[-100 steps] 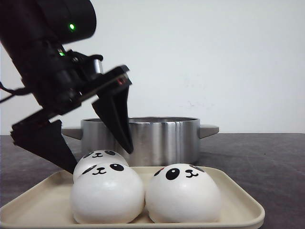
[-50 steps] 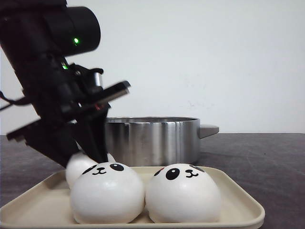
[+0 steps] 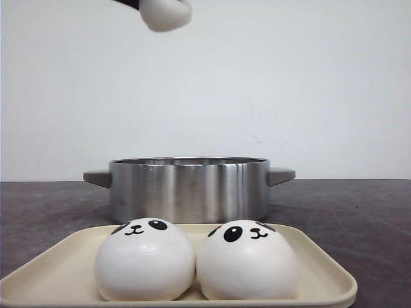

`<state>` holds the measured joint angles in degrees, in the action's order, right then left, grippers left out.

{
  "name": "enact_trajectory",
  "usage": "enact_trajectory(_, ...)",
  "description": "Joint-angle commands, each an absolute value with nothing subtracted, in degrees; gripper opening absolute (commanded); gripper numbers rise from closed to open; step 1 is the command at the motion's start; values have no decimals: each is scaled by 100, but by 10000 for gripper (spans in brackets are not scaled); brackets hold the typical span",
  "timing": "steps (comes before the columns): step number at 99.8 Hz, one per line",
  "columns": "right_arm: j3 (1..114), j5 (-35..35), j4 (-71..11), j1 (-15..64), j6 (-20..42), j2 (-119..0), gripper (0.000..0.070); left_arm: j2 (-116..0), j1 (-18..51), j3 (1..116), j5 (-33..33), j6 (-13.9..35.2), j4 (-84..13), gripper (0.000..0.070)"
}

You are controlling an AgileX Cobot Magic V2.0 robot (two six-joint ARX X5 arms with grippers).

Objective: Steam buns
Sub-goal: 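Carry the bun with the left gripper into the pot and open it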

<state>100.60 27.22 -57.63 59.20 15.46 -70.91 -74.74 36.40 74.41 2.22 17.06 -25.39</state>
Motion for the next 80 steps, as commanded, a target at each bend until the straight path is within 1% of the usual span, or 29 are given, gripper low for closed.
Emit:
enact_trajectory(1,10165,2751,-5693,5988,1603,-7146,12,-7760,3566,7787,187,1378,-2471,10)
enact_trajectory(20,10165,2751,-5629,5988,1603,-7146,12,-8663,3177,8267,189,1352,-2438,10)
enact_trajectory(40,10162,2759,-5616,5988,1610,-7146,12,-9690,2939,8331,64,1212,-2412,11)
enact_trajectory(61,10160,2873,-5666,5988,1610,-7146,12,-10538,2770,8331,58,1203,-2412,41)
enact_trajectory(63,10160,2875,-5673,5988,1610,-7146,12,-10600,2762,8331,54,1205,-2408,62)
enact_trajectory(65,10160,2875,-5695,5988,1610,-7146,12,-10650,2751,8331,38,1205,-2405,101)
enact_trajectory(67,10160,2875,-5712,5988,1610,-7146,12,-10698,2735,8331,34,1205,-2405,153)
enact_trajectory(75,10160,2875,-5765,5988,1610,-7146,12,-10844,2692,8331,34,1234,-2403,406)
enact_trajectory(77,10160,2875,-5782,5988,1610,-7146,12,-10873,2689,8331,34,1234,-2397,452)
enact_trajectory(80,10160,2873,-5802,5988,1610,-7146,12,-10901,2685,8331,34,1232,-2397,495)
